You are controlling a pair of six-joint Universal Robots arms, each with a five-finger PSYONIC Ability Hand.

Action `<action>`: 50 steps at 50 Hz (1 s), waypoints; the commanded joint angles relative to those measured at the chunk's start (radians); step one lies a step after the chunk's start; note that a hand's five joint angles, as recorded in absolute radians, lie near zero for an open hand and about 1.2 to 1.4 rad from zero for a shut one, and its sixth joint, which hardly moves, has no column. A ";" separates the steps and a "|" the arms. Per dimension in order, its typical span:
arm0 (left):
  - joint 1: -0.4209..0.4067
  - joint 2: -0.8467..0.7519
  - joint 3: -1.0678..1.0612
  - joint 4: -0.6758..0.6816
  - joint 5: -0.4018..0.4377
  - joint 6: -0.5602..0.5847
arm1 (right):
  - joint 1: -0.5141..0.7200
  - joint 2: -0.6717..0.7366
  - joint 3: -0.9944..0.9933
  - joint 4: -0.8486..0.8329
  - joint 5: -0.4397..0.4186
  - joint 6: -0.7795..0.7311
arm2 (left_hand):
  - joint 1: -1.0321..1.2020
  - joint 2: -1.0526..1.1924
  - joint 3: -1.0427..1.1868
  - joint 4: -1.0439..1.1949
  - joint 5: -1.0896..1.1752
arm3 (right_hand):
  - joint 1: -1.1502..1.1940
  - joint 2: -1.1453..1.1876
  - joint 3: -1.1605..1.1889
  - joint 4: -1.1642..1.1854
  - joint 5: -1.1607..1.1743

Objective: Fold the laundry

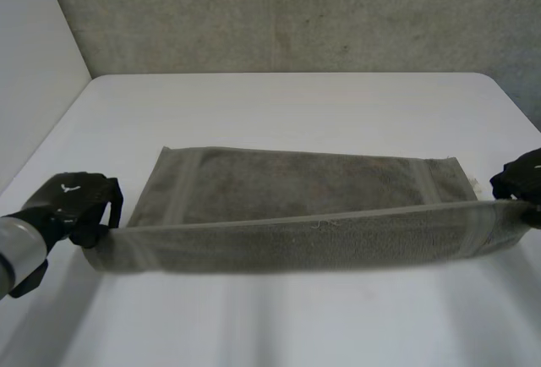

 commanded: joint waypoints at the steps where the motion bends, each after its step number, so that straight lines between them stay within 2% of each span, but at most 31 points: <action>1: -0.048 -0.192 0.140 0.024 -0.041 -0.009 | 0.082 0.087 -0.030 -0.077 0.097 0.012 | 0.238 0.179 0.179 0.178 0.192 | 0.064 0.056 0.050 0.058 0.050; 6: -0.094 -0.283 0.271 0.038 -0.059 -0.027 | 0.109 0.130 -0.062 -0.192 0.106 0.107 | 0.238 0.179 0.179 0.178 0.192 | 0.064 0.056 0.050 0.058 0.050; 10: -0.138 -0.361 0.394 0.129 -0.061 -0.105 | 0.125 0.167 -0.101 -0.329 0.121 0.249 | 0.238 0.179 0.179 0.178 0.192 | 0.064 0.056 0.050 0.058 0.050; 15: -0.202 -0.466 0.529 0.245 -0.080 -0.159 | 0.148 0.216 -0.127 -0.451 0.170 0.326 | 0.238 0.179 0.179 0.178 0.192 | 0.064 0.056 0.050 0.058 0.050; 19: -0.244 -0.575 0.664 0.271 -0.145 -0.159 | 0.168 0.254 -0.145 -0.512 0.204 0.343 | 0.238 0.179 0.179 0.178 0.192 | 0.064 0.056 0.050 0.058 0.050; 22: -0.270 -0.643 0.737 0.274 -0.163 -0.157 | 0.189 0.293 -0.168 -0.550 0.235 0.353 | 0.238 0.179 0.179 0.178 0.192 | 0.064 0.056 0.050 0.058 0.050; 31: -0.275 -0.760 0.846 0.272 -0.176 -0.159 | 0.230 0.380 -0.242 -0.590 0.290 0.357 | 0.238 0.179 0.179 0.178 0.192 | 0.064 0.056 0.050 0.058 0.050; 32: -0.276 -0.773 0.855 0.272 -0.182 -0.162 | 0.235 0.394 -0.256 -0.593 0.298 0.359 | 0.238 0.179 0.179 0.178 0.192 | -0.104 -0.111 -0.117 -0.110 -0.117; 33: -0.276 -0.783 0.861 0.272 -0.185 -0.162 | 0.235 0.394 -0.256 -0.593 0.298 0.359 | 0.238 0.179 0.179 0.178 0.192 | -0.106 -0.113 -0.119 -0.111 -0.119; 34: -0.276 -0.783 0.861 0.272 -0.185 -0.162 | 0.241 0.406 -0.268 -0.593 0.308 0.359 | 0.238 0.179 0.179 0.178 0.192 | -0.771 -0.779 -0.784 -0.777 -0.785; 35: -0.276 -0.787 0.864 0.271 -0.185 -0.162 | 0.241 0.406 -0.268 -0.593 0.308 0.359 | -0.351 -0.411 -0.411 -0.412 -0.398 | -0.778 -0.785 -0.791 -0.784 -0.791; 36: -0.276 -0.787 0.864 0.271 -0.185 -0.162 | 0.247 0.417 -0.277 -0.593 0.316 0.365 | -0.357 -0.417 -0.417 -0.418 -0.404 | -1.158 -1.166 -1.171 -1.164 -1.171; 37: -0.276 -0.790 0.866 0.271 -0.188 -0.157 | 0.252 0.425 -0.285 -0.594 0.321 0.375 | -0.837 -0.896 -0.896 -0.897 -0.883 | -1.158 -1.166 -1.171 -1.164 -1.171; 38: -0.276 -0.790 0.866 0.271 -0.189 -0.157 | 0.252 0.425 -0.285 -0.594 0.321 0.376 | -0.984 -1.043 -1.043 -1.044 -1.030 | -1.158 -1.166 -1.171 -1.164 -1.171; 46: -0.276 -0.729 0.834 0.245 -0.200 -0.167 | 0.255 0.392 -0.296 -0.596 0.327 0.477 | -0.984 -1.043 -1.043 -1.044 -1.030 | -1.158 -1.166 -1.171 -1.164 -1.171; 50: -0.276 -0.658 0.769 0.236 -0.200 -0.170 | 0.254 0.290 -0.250 -0.596 0.319 0.530 | -0.984 -1.043 -1.043 -1.044 -1.030 | -1.158 -1.166 -1.171 -1.164 -1.171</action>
